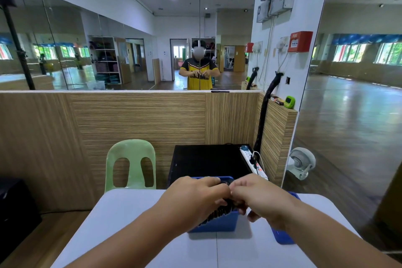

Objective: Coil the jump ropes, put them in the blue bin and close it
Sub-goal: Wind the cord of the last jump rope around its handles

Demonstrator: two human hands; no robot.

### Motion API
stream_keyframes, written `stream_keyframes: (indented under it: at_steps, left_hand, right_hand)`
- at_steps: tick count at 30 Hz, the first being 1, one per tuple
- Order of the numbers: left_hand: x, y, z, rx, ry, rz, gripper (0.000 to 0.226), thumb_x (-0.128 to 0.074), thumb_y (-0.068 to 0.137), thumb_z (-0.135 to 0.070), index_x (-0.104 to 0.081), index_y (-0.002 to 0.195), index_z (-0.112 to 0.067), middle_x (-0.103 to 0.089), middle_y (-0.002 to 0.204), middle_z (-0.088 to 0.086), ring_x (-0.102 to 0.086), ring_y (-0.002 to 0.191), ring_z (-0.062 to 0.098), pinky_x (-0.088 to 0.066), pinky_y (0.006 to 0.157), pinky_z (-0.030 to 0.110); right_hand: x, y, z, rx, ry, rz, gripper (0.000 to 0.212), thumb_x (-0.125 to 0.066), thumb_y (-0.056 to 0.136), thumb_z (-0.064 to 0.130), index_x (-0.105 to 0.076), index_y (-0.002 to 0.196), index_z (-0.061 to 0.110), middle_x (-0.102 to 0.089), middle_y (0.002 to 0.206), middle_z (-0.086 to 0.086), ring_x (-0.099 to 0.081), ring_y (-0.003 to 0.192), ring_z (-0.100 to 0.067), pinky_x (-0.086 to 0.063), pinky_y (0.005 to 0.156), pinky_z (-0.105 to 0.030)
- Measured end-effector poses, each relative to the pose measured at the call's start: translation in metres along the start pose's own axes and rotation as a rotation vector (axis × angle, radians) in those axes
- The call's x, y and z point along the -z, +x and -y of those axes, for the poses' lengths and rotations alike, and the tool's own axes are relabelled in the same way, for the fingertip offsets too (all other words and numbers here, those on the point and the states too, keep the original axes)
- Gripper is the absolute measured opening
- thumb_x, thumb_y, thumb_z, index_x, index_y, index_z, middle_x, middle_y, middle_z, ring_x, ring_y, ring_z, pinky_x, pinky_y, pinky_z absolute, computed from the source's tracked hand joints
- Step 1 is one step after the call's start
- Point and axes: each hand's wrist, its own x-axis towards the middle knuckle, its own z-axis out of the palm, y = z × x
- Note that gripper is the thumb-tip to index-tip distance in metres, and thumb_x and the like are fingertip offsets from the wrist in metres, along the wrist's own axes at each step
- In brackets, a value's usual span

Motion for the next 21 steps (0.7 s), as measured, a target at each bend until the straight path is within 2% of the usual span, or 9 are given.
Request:
stream_keyframes:
  at_steps: [3, 7, 10, 12, 14, 15, 17, 19, 21]
  left_hand:
    - [-0.001, 0.000, 0.001, -0.004, 0.049, 0.024, 0.049, -0.084, 0.078, -0.039, -0.051, 0.115, -0.035, -0.065, 0.102, -0.009, -0.062, 0.062, 0.014, -0.047, 0.042, 0.025]
    - [-0.004, 0.002, 0.004, -0.021, 0.037, -0.012, 0.044, -0.078, 0.087, -0.035, -0.048, 0.118, -0.031, -0.063, 0.109, -0.003, -0.063, 0.067, 0.017, -0.053, 0.048, 0.030]
    - [-0.005, 0.001, 0.008, -0.008, -0.020, -0.019, 0.045, -0.082, 0.085, -0.033, -0.049, 0.114, -0.028, -0.060, 0.114, -0.004, -0.061, 0.071, 0.013, -0.045, 0.055, 0.022]
    - [-0.006, -0.001, 0.010, -0.002, -0.038, -0.026, 0.043, -0.082, 0.084, -0.030, -0.050, 0.112, -0.027, -0.059, 0.116, -0.004, -0.059, 0.072, 0.013, -0.039, 0.057, 0.019]
    - [-0.007, -0.001, 0.010, -0.001, -0.063, -0.047, 0.034, -0.076, 0.089, -0.031, -0.050, 0.111, -0.027, -0.059, 0.118, -0.004, -0.059, 0.073, 0.012, -0.038, 0.060, 0.017]
    - [-0.007, -0.001, 0.011, 0.005, -0.079, -0.058, 0.027, -0.071, 0.093, -0.032, -0.051, 0.111, -0.027, -0.059, 0.119, -0.003, -0.060, 0.074, 0.012, -0.040, 0.061, 0.018]
    - [-0.005, 0.001, 0.011, 0.033, -0.108, -0.073, 0.014, -0.058, 0.100, -0.036, -0.051, 0.108, -0.026, -0.060, 0.121, -0.004, -0.061, 0.076, 0.012, -0.043, 0.063, 0.018]
    - [-0.003, 0.002, 0.011, 0.075, -0.161, -0.094, 0.013, -0.051, 0.102, -0.038, -0.050, 0.102, -0.026, -0.059, 0.122, -0.005, -0.060, 0.073, 0.013, -0.042, 0.062, 0.019]
    - [-0.002, 0.000, 0.011, 0.113, -0.235, -0.104, 0.015, -0.049, 0.103, -0.040, -0.049, 0.100, -0.026, -0.056, 0.126, -0.008, -0.061, 0.074, 0.012, -0.049, 0.063, 0.022]
  right_hand:
    - [0.001, 0.000, 0.001, 0.000, -0.009, 0.003, 0.032, -0.046, 0.098, 0.013, -0.072, 0.079, 0.018, -0.057, 0.073, -0.003, -0.053, 0.064, -0.013, -0.042, 0.054, -0.024]
    - [0.003, -0.002, -0.002, 0.036, 0.016, 0.017, 0.028, -0.048, 0.096, 0.009, -0.073, 0.086, 0.009, -0.059, 0.077, -0.007, -0.055, 0.064, -0.012, -0.044, 0.054, -0.027]
    - [-0.001, -0.005, -0.008, 0.125, -0.037, -0.032, 0.024, -0.053, 0.089, 0.006, -0.074, 0.089, 0.018, -0.069, 0.079, -0.012, -0.063, 0.066, -0.017, -0.049, 0.057, -0.031]
    - [-0.010, -0.007, -0.015, 0.208, -0.117, -0.115, 0.018, -0.060, 0.082, 0.008, -0.070, 0.086, 0.023, -0.068, 0.074, -0.006, -0.064, 0.064, -0.016, -0.051, 0.059, -0.034]
    - [-0.019, -0.007, -0.022, 0.320, -0.203, -0.230, 0.017, -0.071, 0.078, 0.014, -0.065, 0.084, 0.029, -0.058, 0.067, 0.005, -0.052, 0.058, -0.004, -0.046, 0.059, -0.026]
    - [-0.024, -0.007, -0.025, 0.376, -0.236, -0.286, 0.020, -0.075, 0.079, 0.017, -0.063, 0.085, 0.032, -0.056, 0.066, 0.008, -0.049, 0.059, -0.004, -0.042, 0.058, -0.020]
    - [-0.029, -0.008, -0.029, 0.456, -0.224, -0.363, 0.030, -0.077, 0.081, 0.019, -0.060, 0.095, 0.039, -0.057, 0.071, 0.007, -0.050, 0.062, -0.006, -0.042, 0.060, -0.016]
    - [-0.031, -0.008, -0.032, 0.505, -0.185, -0.399, 0.040, -0.075, 0.084, 0.019, -0.057, 0.106, 0.046, -0.060, 0.075, 0.006, -0.054, 0.064, -0.007, -0.044, 0.062, -0.015]
    - [-0.034, -0.007, -0.035, 0.578, -0.218, -0.444, 0.037, -0.073, 0.087, 0.020, -0.058, 0.108, 0.046, -0.060, 0.075, 0.008, -0.057, 0.066, -0.010, -0.042, 0.061, -0.013]
